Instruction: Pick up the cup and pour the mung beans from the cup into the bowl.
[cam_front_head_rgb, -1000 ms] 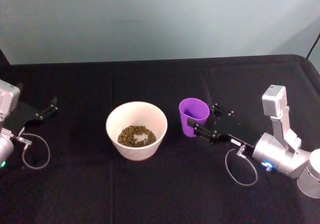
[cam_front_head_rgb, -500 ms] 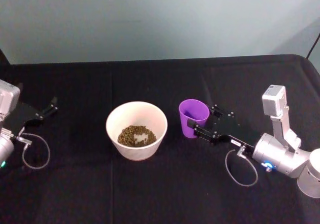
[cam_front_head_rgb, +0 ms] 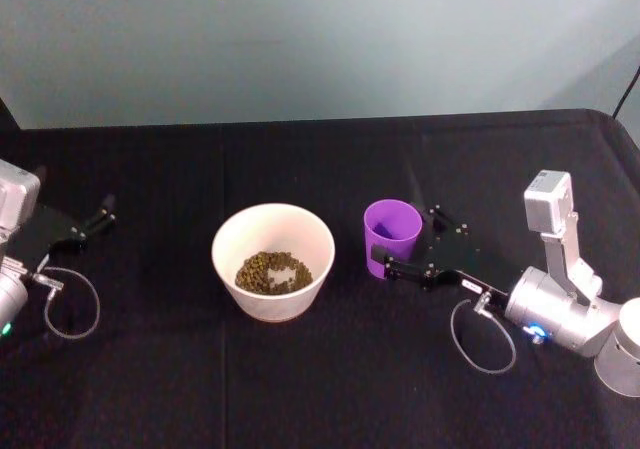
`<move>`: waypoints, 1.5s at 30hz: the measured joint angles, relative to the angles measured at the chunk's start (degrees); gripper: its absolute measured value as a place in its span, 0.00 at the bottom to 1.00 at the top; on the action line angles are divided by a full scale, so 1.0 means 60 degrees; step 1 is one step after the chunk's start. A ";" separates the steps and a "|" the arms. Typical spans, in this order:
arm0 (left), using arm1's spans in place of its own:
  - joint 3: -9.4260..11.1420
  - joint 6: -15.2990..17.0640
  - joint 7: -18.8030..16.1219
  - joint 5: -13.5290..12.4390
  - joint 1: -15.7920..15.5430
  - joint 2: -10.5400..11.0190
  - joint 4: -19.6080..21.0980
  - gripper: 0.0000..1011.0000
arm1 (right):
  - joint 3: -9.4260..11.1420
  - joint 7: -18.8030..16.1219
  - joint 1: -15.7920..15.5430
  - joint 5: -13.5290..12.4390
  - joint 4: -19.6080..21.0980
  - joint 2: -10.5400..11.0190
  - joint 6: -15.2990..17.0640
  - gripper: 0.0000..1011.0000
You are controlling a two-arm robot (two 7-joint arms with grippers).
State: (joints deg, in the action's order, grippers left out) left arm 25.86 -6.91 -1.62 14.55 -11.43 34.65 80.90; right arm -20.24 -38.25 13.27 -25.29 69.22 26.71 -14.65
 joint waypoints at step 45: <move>0.0000 0.0000 0.0000 0.0000 -0.0001 0.0000 0.0000 0.99 | 0.1732 0.2315 -0.1966 -0.0782 0.3107 0.0595 0.1157 0.99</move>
State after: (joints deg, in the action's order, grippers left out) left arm 25.86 -6.91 -1.62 14.55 -11.43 34.65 80.90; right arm -9.85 -24.35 1.47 -29.98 87.86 30.28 -7.70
